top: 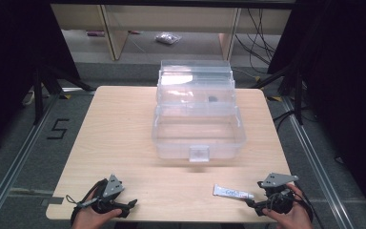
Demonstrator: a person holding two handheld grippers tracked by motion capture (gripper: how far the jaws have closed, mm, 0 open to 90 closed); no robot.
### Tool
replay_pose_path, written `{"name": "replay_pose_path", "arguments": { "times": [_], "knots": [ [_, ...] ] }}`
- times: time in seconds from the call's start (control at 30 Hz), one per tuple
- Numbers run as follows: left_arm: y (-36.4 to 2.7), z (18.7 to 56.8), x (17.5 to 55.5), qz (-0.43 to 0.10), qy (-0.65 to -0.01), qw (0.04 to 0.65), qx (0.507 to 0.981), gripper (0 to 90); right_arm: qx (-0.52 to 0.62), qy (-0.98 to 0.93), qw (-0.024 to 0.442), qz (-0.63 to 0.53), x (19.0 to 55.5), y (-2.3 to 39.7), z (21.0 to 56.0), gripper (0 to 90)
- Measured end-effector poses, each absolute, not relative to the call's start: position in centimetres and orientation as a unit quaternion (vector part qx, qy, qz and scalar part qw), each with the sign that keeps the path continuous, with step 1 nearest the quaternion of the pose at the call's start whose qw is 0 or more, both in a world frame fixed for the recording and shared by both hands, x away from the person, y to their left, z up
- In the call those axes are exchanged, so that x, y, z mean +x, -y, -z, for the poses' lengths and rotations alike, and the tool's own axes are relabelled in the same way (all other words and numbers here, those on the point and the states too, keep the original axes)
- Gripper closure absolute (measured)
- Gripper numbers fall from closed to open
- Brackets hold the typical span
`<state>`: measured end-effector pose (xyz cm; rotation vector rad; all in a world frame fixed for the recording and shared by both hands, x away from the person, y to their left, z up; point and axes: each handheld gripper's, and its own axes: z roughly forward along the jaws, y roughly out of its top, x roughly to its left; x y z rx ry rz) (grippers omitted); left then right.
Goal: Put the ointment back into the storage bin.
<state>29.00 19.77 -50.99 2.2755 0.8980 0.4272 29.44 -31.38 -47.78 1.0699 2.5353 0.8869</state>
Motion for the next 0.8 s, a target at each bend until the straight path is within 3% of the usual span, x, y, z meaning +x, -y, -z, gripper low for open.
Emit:
{"name": "replay_pose_path", "arguments": {
  "times": [0.4,0.8],
  "knots": [
    [-19.8,51.0,29.0,-0.163,-0.343,0.323,0.867,15.8,0.324,-0.894,0.119,-0.286,30.1,30.3,47.0,23.6],
    [-19.8,50.9,29.0,-0.166,-0.341,0.323,0.867,15.8,0.244,-0.943,0.085,-0.209,31.1,26.6,45.8,36.4]
  ]
}}
